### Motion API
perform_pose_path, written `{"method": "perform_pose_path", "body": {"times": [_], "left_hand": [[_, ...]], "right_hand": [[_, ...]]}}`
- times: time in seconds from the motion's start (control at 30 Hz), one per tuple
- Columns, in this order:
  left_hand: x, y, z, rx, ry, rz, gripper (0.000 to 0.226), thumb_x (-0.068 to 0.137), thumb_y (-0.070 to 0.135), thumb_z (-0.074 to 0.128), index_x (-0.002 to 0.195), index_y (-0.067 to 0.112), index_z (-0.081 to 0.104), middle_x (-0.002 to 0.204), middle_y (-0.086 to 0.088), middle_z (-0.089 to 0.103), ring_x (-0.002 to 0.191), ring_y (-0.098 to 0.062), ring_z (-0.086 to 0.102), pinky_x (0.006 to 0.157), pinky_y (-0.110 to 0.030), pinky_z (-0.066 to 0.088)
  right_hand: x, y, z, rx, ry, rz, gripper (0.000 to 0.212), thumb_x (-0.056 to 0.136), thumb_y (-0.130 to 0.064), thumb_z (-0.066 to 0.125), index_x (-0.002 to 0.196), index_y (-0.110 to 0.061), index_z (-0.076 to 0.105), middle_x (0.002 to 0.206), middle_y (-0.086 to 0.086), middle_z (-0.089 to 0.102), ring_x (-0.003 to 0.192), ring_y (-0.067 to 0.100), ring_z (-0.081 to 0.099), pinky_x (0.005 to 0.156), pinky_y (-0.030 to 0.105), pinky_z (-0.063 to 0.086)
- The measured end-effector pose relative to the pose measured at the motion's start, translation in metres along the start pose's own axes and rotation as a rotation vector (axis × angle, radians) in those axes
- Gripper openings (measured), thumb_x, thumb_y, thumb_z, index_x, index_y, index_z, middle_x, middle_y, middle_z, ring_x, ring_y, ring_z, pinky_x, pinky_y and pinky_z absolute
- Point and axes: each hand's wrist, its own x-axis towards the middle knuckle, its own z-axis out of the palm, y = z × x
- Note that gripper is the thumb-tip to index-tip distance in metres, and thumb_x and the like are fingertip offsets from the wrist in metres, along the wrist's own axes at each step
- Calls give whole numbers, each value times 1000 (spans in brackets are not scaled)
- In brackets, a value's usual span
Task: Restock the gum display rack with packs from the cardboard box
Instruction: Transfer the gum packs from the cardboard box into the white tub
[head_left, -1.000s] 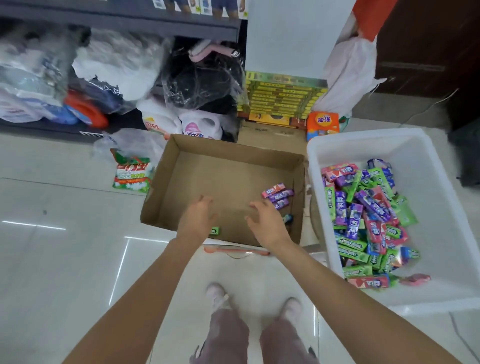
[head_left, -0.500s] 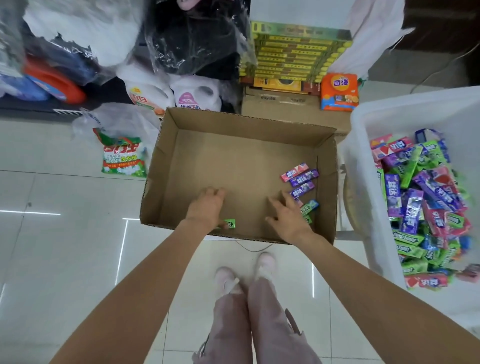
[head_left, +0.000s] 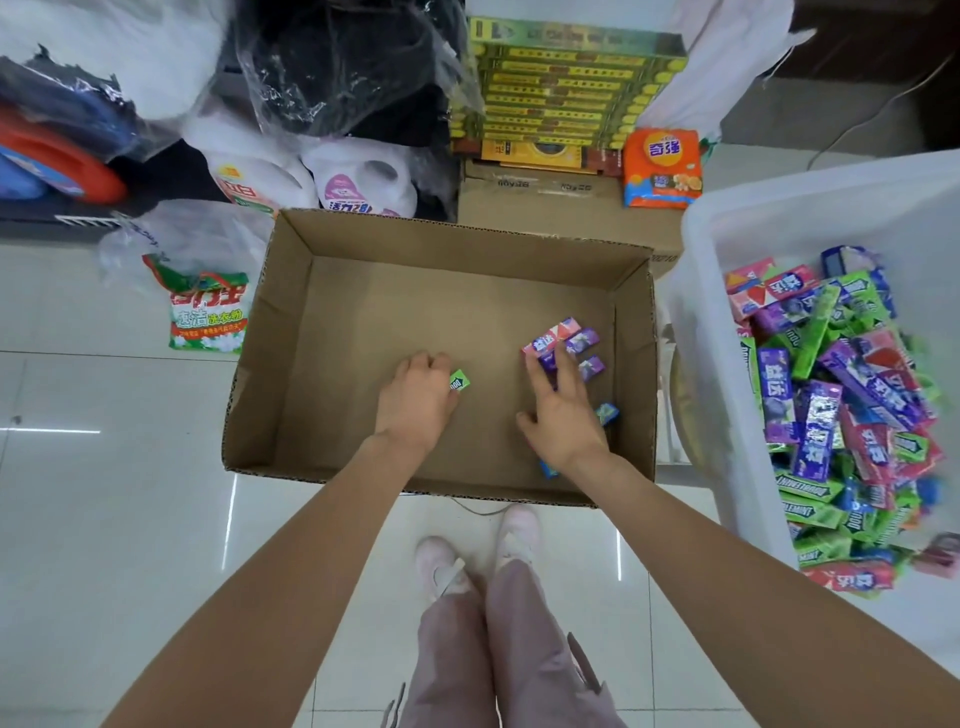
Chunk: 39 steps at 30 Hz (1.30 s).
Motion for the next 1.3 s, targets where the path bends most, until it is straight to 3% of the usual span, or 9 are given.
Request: {"method": "perform_pose_path", "body": {"times": [0.13, 0.2, 0.27, 0.43, 0.63, 0.8, 0.9, 1.1, 1.3], "left_hand": [[1, 1, -2, -235, 47, -92, 27, 92, 24, 53, 115, 9, 54, 113, -16, 54, 103, -34, 54, 79, -38, 45], [3, 2, -2, -370, 76, -115, 25, 91, 24, 56, 112, 10, 57, 110, -15, 58, 97, -33, 57, 82, -37, 47], [7, 7, -2, -429, 83, -103, 23, 90, 24, 57, 110, 12, 59, 107, -13, 59, 94, -31, 58, 83, -37, 47], [28, 40, -4, -500, 117, -65, 23, 89, 18, 60, 110, 10, 57, 108, -11, 57, 93, -27, 58, 88, -36, 46], [41, 55, 9, -476, 31, -76, 30, 83, 16, 68, 111, 11, 58, 113, -10, 54, 101, -27, 58, 92, -40, 46], [48, 57, 7, -489, 15, -129, 31, 81, 18, 71, 110, 11, 61, 112, -11, 61, 102, -27, 60, 90, -39, 48], [50, 54, 2, -551, 45, -185, 28, 81, 17, 71, 108, 10, 63, 106, -8, 68, 99, -23, 62, 87, -32, 49], [48, 47, -5, -664, 71, -209, 25, 84, 10, 68, 108, 4, 64, 103, -10, 69, 81, -14, 58, 72, -14, 40], [46, 48, -3, -772, 28, -194, 30, 80, 3, 70, 110, 4, 64, 101, -10, 68, 79, -12, 58, 60, -2, 42]], "right_hand": [[3, -3, -2, 29, -5, -139, 63, 94, -22, 48, 149, -26, 19, 158, -2, 1, 143, 20, 15, 107, 37, 35], [5, -1, -5, 73, 62, -108, 59, 93, -18, 48, 148, -23, 25, 157, -1, 9, 140, 21, 23, 107, 35, 35], [7, 4, -6, 115, 164, -24, 58, 93, -16, 48, 147, -20, 27, 156, 4, 13, 141, 24, 19, 110, 34, 29], [7, 15, -6, 174, 143, 146, 66, 93, -27, 54, 148, -23, 18, 156, 11, 3, 145, 25, 4, 113, 38, 25], [22, 21, -10, 201, 176, 44, 73, 86, -15, 64, 147, -19, 24, 148, 5, 23, 137, 21, 25, 108, 36, 34], [32, 13, -17, 210, 249, -24, 74, 82, -16, 65, 146, -14, 27, 142, 8, 32, 131, 25, 29, 104, 32, 32], [34, 7, -21, 257, 335, -32, 77, 81, -17, 67, 146, -14, 27, 142, 7, 32, 131, 23, 28, 106, 30, 29], [42, 4, -17, 275, 174, -8, 89, 79, -20, 73, 149, -13, 17, 147, 6, 25, 135, 20, 27, 105, 32, 33], [41, 7, -15, 146, 233, -9, 84, 78, -24, 72, 145, -10, 24, 138, 8, 35, 127, 22, 32, 96, 31, 36]]}}
